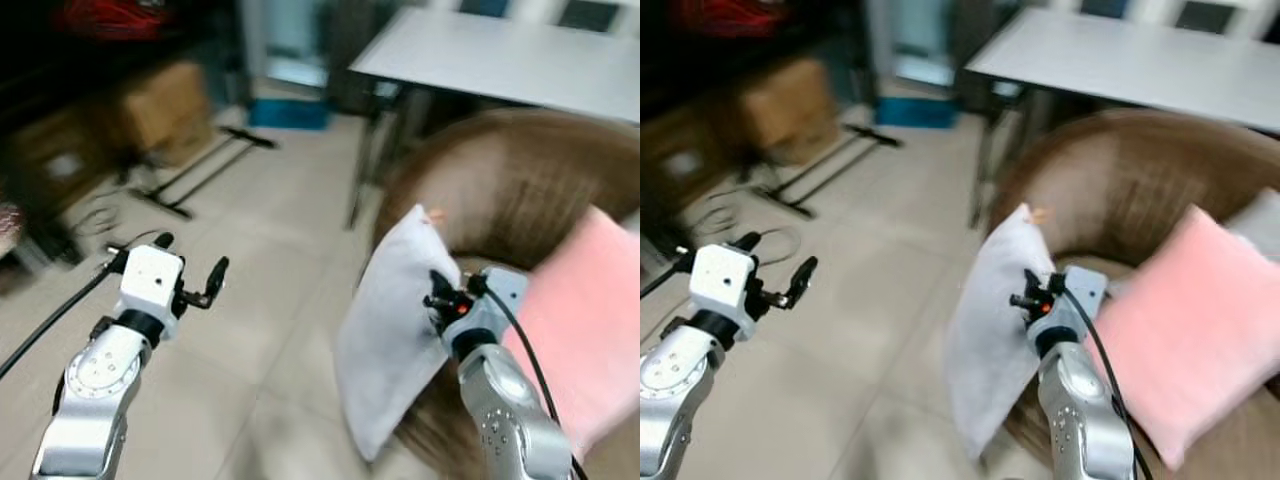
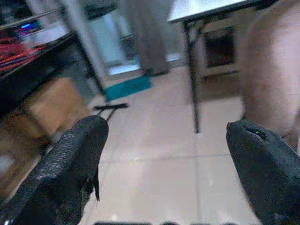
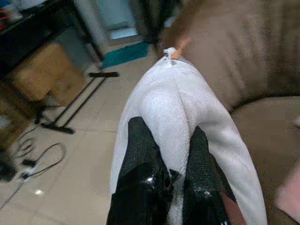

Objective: Move the pillow to the sofa from floor

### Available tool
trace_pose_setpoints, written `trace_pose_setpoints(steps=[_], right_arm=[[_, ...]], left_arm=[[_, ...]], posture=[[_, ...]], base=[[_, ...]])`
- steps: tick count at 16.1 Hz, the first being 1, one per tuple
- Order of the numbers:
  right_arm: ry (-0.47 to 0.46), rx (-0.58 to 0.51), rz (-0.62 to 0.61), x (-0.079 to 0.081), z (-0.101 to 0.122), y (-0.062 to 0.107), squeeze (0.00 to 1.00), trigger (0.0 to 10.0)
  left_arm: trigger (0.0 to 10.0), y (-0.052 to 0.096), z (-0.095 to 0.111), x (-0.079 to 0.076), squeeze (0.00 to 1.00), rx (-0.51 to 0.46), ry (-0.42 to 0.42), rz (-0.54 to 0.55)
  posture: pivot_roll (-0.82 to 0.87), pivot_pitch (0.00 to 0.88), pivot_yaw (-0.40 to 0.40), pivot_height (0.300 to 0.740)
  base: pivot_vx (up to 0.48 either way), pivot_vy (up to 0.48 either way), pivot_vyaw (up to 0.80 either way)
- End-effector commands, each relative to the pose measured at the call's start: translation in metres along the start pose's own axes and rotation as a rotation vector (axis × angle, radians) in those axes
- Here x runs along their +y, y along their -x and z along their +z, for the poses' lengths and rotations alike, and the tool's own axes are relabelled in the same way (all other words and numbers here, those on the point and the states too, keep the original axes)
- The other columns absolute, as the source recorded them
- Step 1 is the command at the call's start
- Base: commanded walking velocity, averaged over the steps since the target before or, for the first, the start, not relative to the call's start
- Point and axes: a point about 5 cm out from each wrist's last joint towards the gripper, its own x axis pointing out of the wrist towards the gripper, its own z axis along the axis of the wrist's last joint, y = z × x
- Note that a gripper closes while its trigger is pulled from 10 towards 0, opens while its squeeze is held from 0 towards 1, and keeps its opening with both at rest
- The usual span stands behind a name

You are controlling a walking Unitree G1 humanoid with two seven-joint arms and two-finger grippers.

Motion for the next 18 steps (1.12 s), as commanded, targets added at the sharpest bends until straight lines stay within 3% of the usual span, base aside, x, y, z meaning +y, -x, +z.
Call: trace_pose_setpoints(steps=[1, 4, 6, 10, 15, 18], right_arm=[[0.022, -0.065, 0.038, 0.005, 0.013, 0.000, 0.00, 10.0], [0.044, -0.075, 0.111, 0.013, 0.017, 0.000, 0.00, 10.0], [0.024, -0.132, 0.165, 0.023, 0.032, -0.003, 0.00, 10.0], [0.014, -0.178, 0.151, 0.027, 0.047, -0.010, 0.00, 10.0], [-0.004, -0.220, 0.152, 0.034, 0.058, -0.015, 0.00, 10.0], [-0.009, -0.223, 0.184, 0.039, 0.059, -0.015, 0.00, 10.0]], left_arm=[[10.0, 0.001, 0.001, -0.001, 0.00, -0.009, 0.004, -0.004], [10.0, 0.003, 0.001, -0.002, 0.00, -0.016, 0.015, -0.001], [10.0, 0.005, 0.002, -0.001, 0.00, -0.028, 0.018, 0.004], [10.0, 0.010, 0.002, -0.006, 0.00, -0.017, -0.017, -0.074], [10.0, 0.013, 0.003, -0.007, 0.00, -0.010, -0.042, -0.115], [10.0, 0.015, 0.002, -0.009, 0.00, -0.002, -0.058, -0.146]], posture=[[0.03, 0.000, 0.030, 0.740], [0.03, 0.000, 0.020, 0.740], [0.04, 0.000, 0.014, 0.740], [0.04, 0.000, 0.004, 0.740], [0.05, 0.000, 0.000, 0.740], [0.06, 0.000, -0.001, 0.740]], base=[[0.000, 0.000, 0.00], [0.000, 0.000, 0.00], [0.000, 0.000, 0.00], [0.272, 0.000, 0.00], [0.366, 0.000, -0.80], [0.366, 0.000, -0.17]])
